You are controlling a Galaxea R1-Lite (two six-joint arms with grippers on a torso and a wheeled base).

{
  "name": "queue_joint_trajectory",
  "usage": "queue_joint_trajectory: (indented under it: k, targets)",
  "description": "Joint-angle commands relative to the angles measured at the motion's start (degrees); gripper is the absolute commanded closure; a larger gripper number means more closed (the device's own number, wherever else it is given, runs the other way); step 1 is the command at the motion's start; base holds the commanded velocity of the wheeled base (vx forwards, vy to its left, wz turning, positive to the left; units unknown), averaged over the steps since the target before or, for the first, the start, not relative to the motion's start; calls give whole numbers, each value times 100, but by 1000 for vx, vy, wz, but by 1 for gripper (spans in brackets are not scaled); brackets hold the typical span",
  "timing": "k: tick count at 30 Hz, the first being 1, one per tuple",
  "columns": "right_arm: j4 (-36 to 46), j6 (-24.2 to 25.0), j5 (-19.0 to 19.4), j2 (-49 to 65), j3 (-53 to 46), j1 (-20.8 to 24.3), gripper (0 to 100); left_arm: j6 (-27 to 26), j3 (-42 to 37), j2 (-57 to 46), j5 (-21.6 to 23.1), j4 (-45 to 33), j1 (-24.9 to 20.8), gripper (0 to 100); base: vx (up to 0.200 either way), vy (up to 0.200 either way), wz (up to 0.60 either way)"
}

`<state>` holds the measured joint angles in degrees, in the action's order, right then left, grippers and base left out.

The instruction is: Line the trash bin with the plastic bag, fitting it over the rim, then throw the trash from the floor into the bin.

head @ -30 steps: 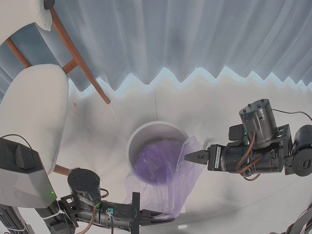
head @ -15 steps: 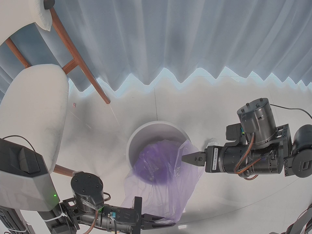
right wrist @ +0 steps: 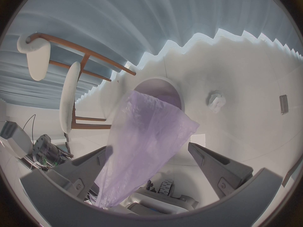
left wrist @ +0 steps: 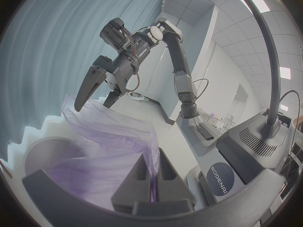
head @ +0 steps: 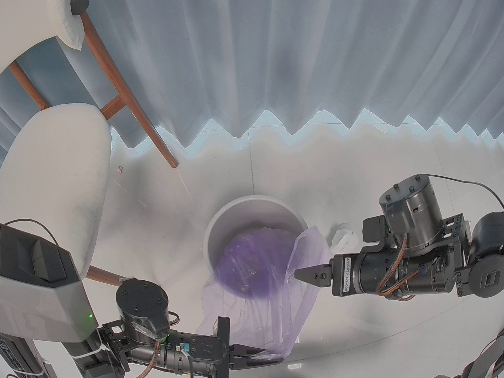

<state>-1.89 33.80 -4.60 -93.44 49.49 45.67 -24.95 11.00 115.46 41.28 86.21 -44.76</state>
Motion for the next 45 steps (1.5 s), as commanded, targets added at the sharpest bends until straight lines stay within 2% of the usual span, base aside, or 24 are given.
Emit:
queue_joint_trajectory:
  k: [1,4,6,12,17,22,29,33,37,45]
  targets:
    - [31,3,-15,-43,-89,74,0,8,8,3,-14,1,-50,100,0,0,0]
    - [57,3,-103,-34,-159,83,0,8,17,3,-14,1,3,100,0,0,0]
    - [145,12,-287,-7,-247,-49,0,8,43,-23,-14,1,64,100,0,0,0]
    - [242,30,-402,168,-326,-365,0,26,43,-85,-32,-34,302,100,0,0,0]
    - [242,30,-402,203,-361,-550,0,43,52,-234,-225,-34,346,100,0,0,0]
    - [233,30,-411,133,-449,-629,0,52,140,-471,-225,-34,381,100,0,0,0]
    - [259,30,-419,63,-467,-664,0,52,263,-735,-225,-25,653,100,0,0,0]
    - [189,3,-411,-16,-449,-866,0,52,245,-814,-208,-34,636,100,0,0,0]
    - [171,-5,-384,-7,-309,-1156,0,61,272,-911,-199,-25,653,100,0,0,0]
    - [-31,-76,-375,-201,236,-1200,0,70,307,-920,-217,-8,636,100,0,0,0]
